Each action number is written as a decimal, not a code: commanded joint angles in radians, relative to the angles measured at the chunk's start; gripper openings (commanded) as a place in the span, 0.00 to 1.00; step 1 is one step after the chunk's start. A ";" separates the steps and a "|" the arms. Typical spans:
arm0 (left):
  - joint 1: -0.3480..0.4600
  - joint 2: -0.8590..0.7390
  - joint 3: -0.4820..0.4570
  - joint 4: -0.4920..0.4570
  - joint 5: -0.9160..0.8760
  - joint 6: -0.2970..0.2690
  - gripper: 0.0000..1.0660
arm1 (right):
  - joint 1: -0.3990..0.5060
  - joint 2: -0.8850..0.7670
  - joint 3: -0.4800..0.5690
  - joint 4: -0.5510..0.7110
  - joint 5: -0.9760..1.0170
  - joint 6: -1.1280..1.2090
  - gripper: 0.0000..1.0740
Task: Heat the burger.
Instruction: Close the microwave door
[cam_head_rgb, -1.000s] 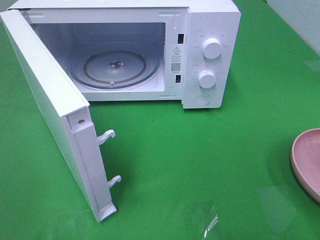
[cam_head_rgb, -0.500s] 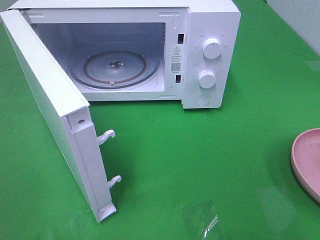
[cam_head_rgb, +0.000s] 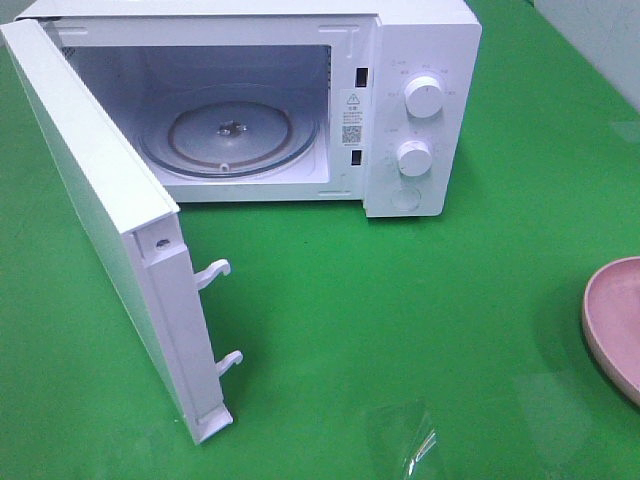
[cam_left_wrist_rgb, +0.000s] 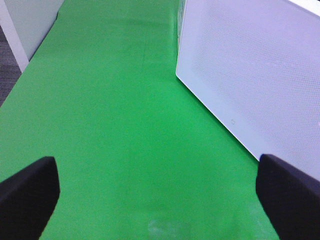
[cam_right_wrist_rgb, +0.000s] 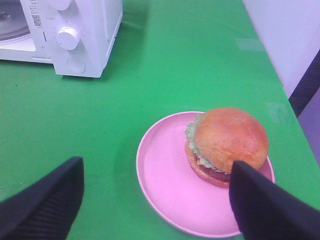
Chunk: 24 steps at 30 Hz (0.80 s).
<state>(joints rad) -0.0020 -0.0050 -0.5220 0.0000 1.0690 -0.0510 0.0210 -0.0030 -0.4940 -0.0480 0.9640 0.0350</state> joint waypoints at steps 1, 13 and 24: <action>0.003 -0.014 0.003 0.000 0.002 0.004 0.94 | -0.007 -0.027 0.003 0.007 -0.006 -0.009 0.71; 0.003 -0.005 0.003 0.000 0.002 0.004 0.94 | -0.007 -0.028 0.003 0.007 -0.006 -0.008 0.71; 0.003 -0.005 0.003 0.000 0.002 0.004 0.94 | -0.007 -0.028 0.003 0.007 -0.006 -0.008 0.71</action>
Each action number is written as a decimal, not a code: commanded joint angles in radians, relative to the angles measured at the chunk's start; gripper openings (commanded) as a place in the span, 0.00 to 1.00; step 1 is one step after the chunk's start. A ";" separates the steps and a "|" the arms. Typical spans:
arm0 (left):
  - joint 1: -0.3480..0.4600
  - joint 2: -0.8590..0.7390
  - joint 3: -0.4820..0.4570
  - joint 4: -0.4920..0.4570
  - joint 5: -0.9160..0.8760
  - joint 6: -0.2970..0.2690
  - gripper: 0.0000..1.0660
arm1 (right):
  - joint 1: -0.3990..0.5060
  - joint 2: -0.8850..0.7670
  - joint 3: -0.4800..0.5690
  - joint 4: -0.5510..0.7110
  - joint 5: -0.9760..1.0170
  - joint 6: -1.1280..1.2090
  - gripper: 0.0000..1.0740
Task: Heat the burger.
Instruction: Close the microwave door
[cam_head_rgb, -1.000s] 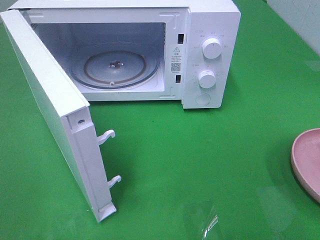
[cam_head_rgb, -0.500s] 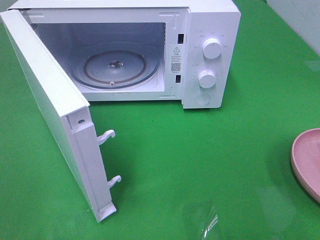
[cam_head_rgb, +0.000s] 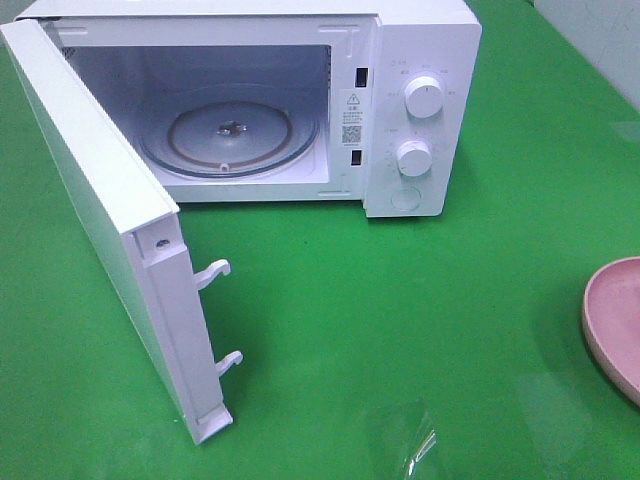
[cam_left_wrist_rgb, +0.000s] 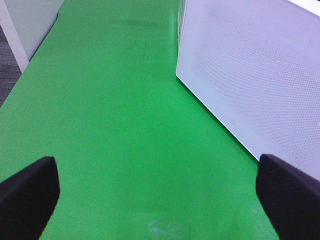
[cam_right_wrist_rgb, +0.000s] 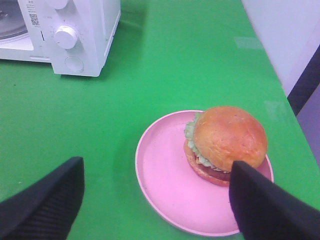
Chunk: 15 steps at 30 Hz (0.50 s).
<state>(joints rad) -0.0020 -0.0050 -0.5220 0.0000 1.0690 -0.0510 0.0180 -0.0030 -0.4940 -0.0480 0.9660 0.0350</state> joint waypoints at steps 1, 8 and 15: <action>0.003 -0.005 0.003 0.000 0.002 0.004 0.94 | -0.004 -0.028 0.003 0.007 -0.008 -0.008 0.71; 0.003 -0.005 0.003 0.000 0.002 0.004 0.94 | -0.004 -0.028 0.003 0.007 -0.008 -0.008 0.71; 0.003 -0.005 0.003 0.000 0.002 0.004 0.94 | -0.004 -0.028 0.003 0.007 -0.008 -0.008 0.71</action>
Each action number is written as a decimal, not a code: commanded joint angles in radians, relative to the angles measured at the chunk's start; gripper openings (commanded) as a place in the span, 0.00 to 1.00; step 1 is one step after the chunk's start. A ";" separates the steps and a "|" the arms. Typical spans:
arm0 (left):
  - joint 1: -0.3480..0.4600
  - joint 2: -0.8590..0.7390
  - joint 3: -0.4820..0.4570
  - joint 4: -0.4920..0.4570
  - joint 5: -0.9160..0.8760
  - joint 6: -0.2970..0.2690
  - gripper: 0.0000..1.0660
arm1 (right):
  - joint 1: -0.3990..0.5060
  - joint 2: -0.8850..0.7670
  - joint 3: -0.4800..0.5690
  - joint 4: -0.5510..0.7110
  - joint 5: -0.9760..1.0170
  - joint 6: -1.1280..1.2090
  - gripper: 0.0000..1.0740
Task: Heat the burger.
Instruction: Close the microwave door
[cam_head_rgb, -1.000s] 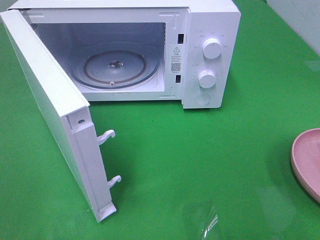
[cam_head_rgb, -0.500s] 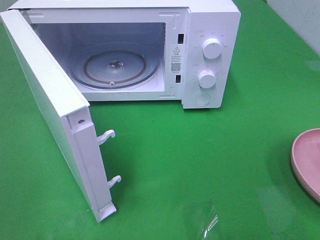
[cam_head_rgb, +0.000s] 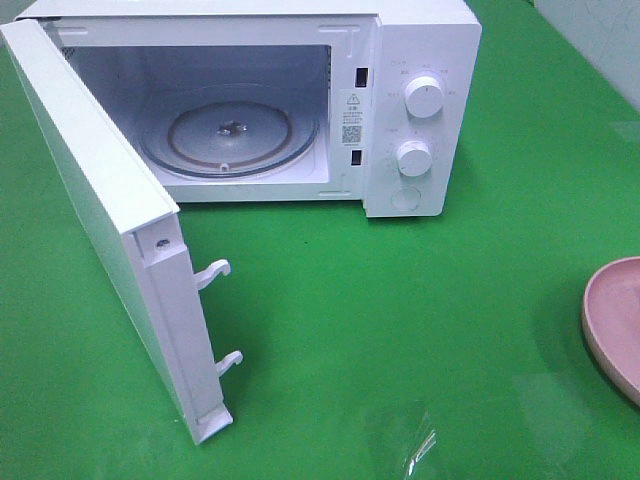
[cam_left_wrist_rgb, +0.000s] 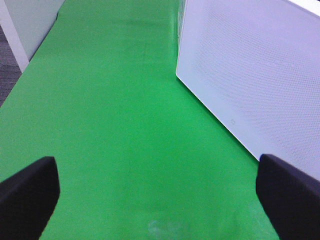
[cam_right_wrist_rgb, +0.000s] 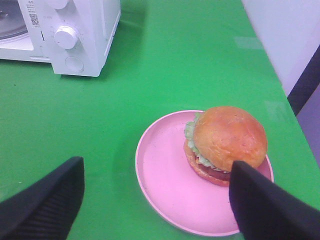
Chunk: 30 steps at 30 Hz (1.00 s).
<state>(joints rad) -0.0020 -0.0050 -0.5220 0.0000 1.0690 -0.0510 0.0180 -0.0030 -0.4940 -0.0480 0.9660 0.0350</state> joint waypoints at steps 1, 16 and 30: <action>0.003 -0.005 0.003 0.000 0.002 0.002 0.94 | -0.004 -0.028 0.003 0.007 -0.008 -0.008 0.71; 0.003 0.001 -0.024 -0.074 -0.177 0.003 0.92 | -0.004 -0.028 0.003 0.007 -0.008 -0.008 0.71; 0.003 0.295 -0.022 -0.074 -0.392 0.003 0.24 | -0.004 -0.028 0.003 0.007 -0.008 -0.008 0.71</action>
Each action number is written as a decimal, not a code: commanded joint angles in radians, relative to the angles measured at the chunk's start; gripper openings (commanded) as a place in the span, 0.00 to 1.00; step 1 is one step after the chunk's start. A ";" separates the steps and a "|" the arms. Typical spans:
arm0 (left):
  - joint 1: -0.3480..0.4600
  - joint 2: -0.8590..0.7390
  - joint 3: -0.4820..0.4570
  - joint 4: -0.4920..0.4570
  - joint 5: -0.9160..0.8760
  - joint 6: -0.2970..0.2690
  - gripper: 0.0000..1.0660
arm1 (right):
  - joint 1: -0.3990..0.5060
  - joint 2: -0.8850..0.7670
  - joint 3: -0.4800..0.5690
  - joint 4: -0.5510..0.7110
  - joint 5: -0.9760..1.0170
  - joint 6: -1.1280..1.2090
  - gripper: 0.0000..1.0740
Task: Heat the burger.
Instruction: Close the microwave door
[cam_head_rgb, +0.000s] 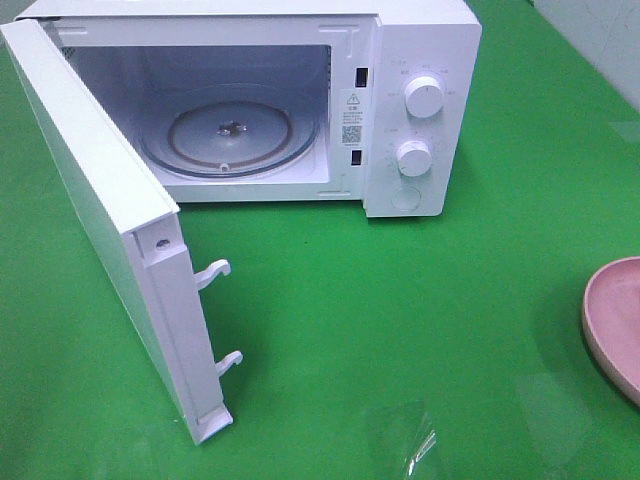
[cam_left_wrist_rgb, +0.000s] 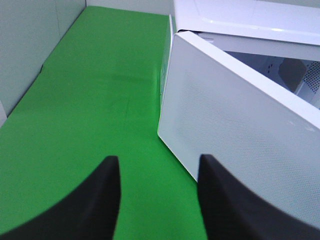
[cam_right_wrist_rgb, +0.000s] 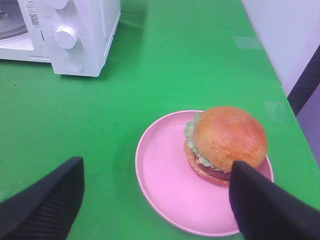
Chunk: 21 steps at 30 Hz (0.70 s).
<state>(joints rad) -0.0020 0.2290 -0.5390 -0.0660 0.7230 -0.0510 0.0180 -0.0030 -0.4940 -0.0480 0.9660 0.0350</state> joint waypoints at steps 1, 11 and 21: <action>0.003 0.061 -0.005 -0.008 -0.046 0.003 0.24 | -0.004 -0.028 0.003 0.007 -0.008 -0.008 0.71; 0.003 0.311 0.104 -0.025 -0.502 0.005 0.00 | -0.004 -0.028 0.003 0.007 -0.008 -0.008 0.71; 0.002 0.441 0.304 -0.011 -0.964 0.005 0.00 | -0.004 -0.028 0.003 0.007 -0.008 -0.008 0.71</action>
<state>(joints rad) -0.0020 0.6700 -0.2370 -0.0800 -0.1810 -0.0510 0.0180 -0.0030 -0.4940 -0.0480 0.9660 0.0350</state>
